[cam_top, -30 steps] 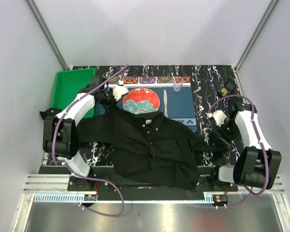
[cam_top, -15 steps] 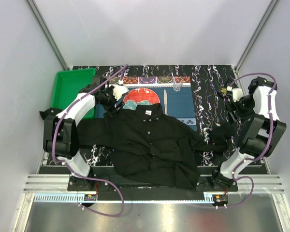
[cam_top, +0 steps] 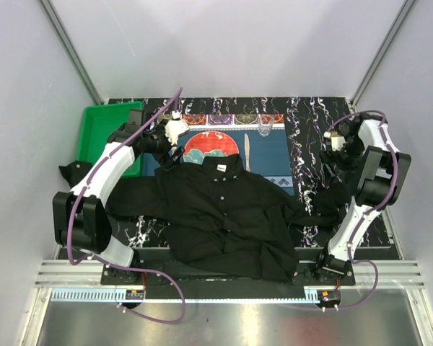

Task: Pin the brooch onto the clothing
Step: Flatten out the clothes at the center of the board.

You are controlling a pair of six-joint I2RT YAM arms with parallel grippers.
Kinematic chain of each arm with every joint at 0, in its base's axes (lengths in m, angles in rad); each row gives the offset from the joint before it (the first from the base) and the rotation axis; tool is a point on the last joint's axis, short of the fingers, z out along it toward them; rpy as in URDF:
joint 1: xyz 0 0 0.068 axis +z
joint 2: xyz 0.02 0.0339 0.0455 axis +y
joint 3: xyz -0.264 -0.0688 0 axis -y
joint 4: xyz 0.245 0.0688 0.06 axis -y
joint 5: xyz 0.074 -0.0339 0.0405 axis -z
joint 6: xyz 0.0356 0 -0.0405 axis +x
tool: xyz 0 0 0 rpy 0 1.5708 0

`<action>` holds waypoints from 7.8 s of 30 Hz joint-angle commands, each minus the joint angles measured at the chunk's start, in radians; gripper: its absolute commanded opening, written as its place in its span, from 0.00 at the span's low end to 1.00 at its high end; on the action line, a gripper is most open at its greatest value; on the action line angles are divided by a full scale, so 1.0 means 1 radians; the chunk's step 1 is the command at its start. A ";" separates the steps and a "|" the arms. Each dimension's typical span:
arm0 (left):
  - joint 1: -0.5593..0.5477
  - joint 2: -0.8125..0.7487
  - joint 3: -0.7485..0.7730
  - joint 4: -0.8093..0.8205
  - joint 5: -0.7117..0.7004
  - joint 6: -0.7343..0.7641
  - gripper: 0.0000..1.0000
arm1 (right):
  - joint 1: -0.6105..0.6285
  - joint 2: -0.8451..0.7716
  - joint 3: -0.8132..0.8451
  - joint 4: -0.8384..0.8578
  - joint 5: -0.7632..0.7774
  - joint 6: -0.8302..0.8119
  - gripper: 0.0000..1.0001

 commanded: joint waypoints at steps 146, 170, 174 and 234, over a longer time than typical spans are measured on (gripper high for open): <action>0.133 -0.025 0.055 -0.063 0.075 -0.077 0.86 | -0.189 -0.082 -0.212 0.360 0.395 -1.271 0.73; 0.153 0.000 0.080 -0.071 0.056 -0.095 0.86 | -0.125 -0.066 -0.230 0.430 0.544 -1.252 0.00; 0.176 0.018 0.109 -0.071 0.079 -0.134 0.86 | -0.145 -0.115 0.057 0.378 0.352 -1.096 0.00; 0.062 0.153 0.269 -0.307 0.063 0.124 0.78 | -0.139 -0.393 -0.453 0.219 0.289 -0.995 0.55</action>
